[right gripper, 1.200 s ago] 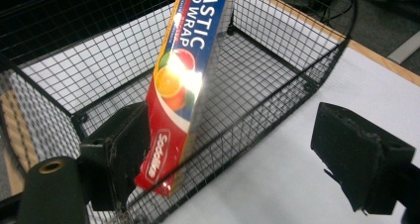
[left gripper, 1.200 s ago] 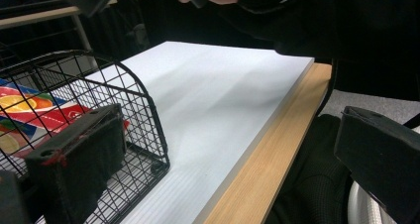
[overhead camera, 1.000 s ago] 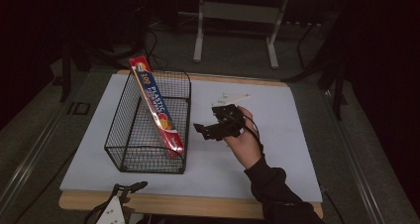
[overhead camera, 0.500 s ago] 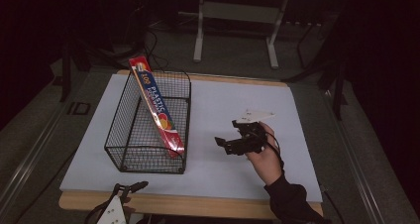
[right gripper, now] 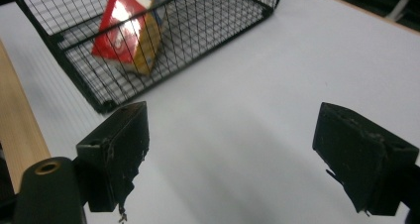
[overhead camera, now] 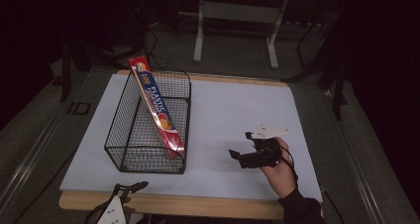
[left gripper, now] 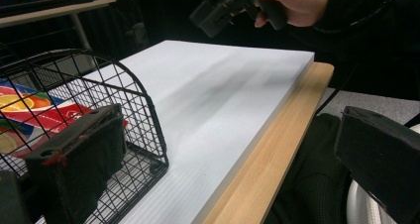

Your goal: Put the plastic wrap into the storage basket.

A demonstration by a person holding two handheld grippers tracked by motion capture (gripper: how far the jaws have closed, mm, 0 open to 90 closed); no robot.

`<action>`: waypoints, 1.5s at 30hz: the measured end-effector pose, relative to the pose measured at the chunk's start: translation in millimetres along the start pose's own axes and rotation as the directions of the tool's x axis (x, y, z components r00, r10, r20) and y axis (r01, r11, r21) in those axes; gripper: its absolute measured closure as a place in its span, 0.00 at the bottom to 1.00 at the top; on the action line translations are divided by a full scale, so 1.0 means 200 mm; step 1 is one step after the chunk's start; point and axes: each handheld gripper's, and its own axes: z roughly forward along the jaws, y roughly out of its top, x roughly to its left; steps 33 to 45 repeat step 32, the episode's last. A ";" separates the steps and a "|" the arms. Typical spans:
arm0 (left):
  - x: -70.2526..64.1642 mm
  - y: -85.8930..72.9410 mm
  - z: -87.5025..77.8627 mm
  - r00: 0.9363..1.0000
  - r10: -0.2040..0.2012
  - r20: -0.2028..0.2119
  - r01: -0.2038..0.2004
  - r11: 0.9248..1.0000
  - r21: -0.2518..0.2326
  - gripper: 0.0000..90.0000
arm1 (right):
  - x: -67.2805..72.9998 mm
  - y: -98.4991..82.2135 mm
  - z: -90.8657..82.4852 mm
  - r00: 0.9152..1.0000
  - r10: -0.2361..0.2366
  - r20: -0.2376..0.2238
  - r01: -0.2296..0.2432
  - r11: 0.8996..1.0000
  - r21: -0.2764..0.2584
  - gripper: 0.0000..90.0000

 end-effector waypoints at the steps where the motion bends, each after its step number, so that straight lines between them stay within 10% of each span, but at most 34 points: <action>1: 0.00 0.00 0.00 1.000 0.000 0.001 0.000 1.000 0.000 0.00 | -0.01 -0.03 -0.01 1.000 0.007 0.002 -0.007 1.000 0.002 0.16; 20: 0.00 0.00 0.00 1.000 0.001 0.002 -0.001 1.000 0.004 0.00 | -0.01 -0.25 -0.07 1.000 -0.016 -0.005 0.016 0.998 0.059 0.17; 45: 0.00 0.00 0.00 1.000 0.005 0.001 -0.005 1.000 0.004 0.00 | -0.03 -0.27 -0.05 1.000 -0.011 -0.005 0.011 0.998 0.066 0.16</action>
